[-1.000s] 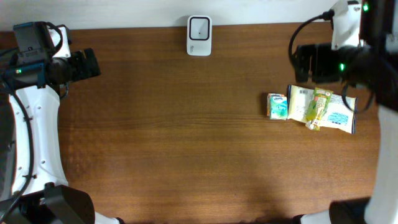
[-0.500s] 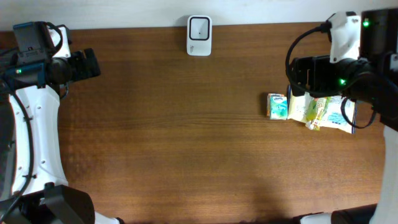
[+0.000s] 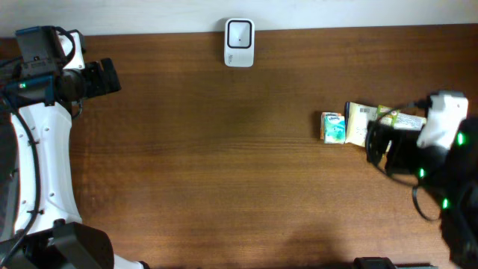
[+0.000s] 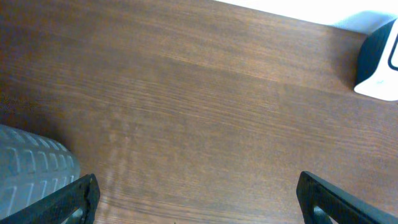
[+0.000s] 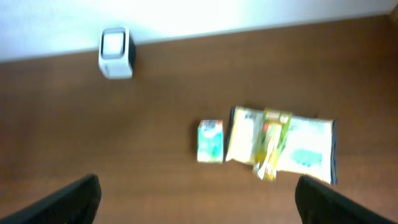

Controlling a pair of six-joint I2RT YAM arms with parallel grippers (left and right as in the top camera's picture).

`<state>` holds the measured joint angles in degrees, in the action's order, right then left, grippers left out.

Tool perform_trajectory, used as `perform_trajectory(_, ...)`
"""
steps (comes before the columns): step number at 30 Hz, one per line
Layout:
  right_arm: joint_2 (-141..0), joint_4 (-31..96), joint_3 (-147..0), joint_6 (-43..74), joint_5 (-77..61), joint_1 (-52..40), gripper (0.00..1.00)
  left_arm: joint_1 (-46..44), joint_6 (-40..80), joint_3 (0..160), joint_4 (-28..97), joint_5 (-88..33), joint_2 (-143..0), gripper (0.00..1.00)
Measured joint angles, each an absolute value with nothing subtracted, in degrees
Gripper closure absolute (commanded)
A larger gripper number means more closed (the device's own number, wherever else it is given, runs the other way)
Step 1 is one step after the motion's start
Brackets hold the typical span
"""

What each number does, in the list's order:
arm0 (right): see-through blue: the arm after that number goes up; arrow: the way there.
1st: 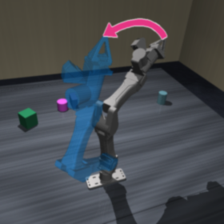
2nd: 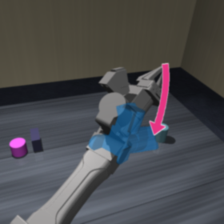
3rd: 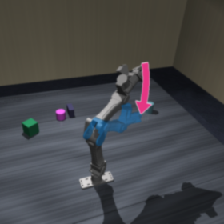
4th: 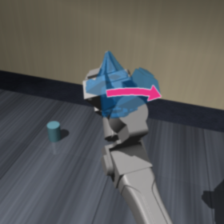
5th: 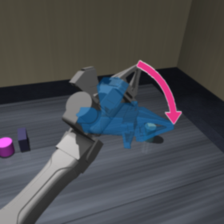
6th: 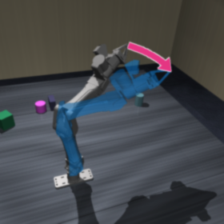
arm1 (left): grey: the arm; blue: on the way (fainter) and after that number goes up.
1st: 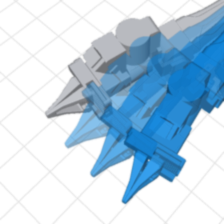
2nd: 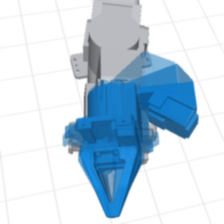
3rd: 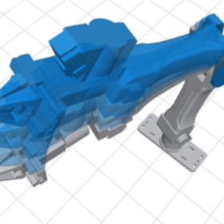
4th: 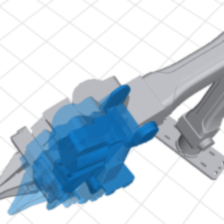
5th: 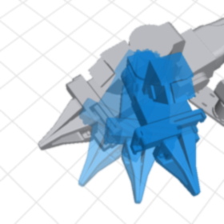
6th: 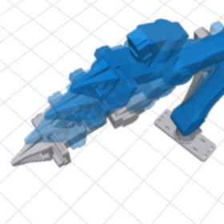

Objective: Scan the item barcode

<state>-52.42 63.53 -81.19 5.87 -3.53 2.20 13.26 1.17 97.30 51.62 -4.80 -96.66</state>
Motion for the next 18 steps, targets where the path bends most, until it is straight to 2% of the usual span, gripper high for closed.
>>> perform_trajectory(5,-36.25,38.39,-57.32,-0.32,-3.53,2.70,0.01,13.26,1.17,97.30,51.57,-4.82,-96.66,0.01)
perform_trajectory(9,-24.99,10.11,-32.38,-2.22,-3.55,2.70,0.01,13.26,1.17,97.30,51.62,-4.62,-96.66,0.01)
perform_trajectory(11,-21.69,2.37,-24.45,-2.42,-3.55,2.70,0.01,13.26,1.17,97.30,51.68,-4.64,-96.66,0.01)
perform_trajectory(18,-8.32,-3.57,-8.40,-2.98,-3.60,2.70,0.01,13.26,1.17,97.30,51.59,-4.62,-96.66,0.01)
